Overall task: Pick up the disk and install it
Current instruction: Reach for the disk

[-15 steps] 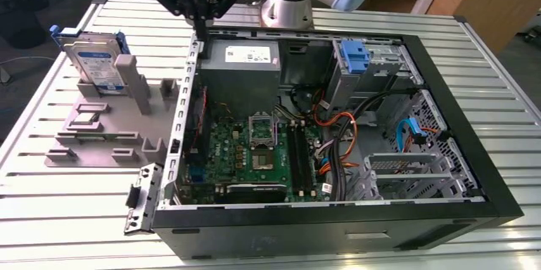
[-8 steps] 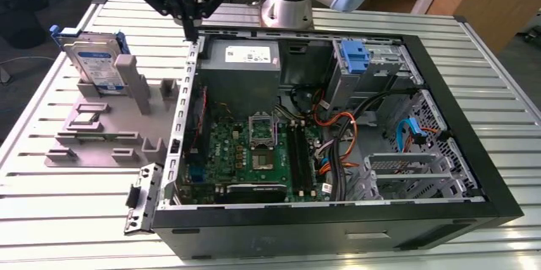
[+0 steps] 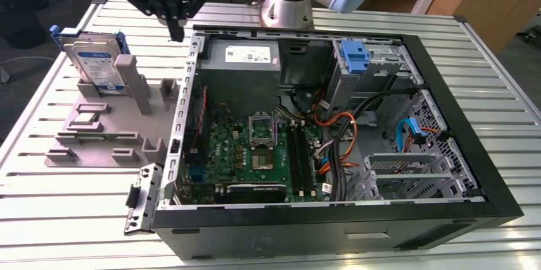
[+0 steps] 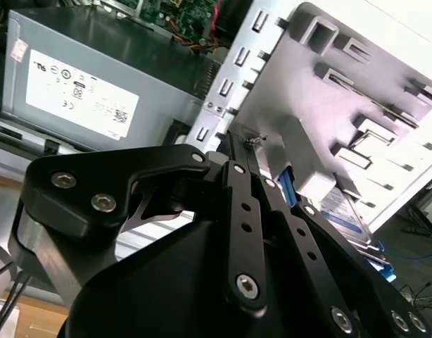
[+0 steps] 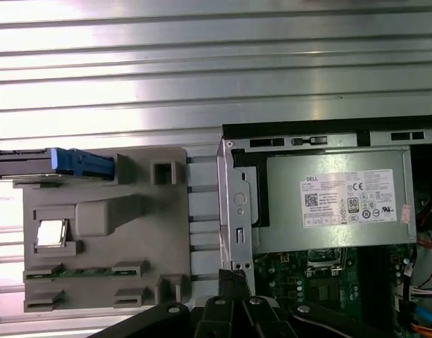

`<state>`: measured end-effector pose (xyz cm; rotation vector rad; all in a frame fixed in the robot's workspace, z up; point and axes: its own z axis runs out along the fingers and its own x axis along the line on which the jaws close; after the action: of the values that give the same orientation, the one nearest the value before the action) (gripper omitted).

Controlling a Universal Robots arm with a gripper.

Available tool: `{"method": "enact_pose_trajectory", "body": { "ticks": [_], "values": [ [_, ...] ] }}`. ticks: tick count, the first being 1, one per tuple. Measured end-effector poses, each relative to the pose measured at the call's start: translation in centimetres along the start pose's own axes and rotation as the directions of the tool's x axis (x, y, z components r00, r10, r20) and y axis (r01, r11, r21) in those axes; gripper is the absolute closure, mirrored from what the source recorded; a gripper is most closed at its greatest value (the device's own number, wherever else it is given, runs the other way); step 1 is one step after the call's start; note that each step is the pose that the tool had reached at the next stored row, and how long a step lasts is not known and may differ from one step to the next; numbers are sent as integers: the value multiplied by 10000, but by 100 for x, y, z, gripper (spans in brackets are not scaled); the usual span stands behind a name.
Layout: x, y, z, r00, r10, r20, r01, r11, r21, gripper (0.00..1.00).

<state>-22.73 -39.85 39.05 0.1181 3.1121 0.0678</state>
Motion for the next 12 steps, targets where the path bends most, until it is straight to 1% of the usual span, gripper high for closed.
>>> {"method": "enact_pose_trajectory", "body": {
  "ticks": [12],
  "values": [
    [310, -17, 18, 10000, 1, -1, -1, 10000, 1, 89]
  ]
}}
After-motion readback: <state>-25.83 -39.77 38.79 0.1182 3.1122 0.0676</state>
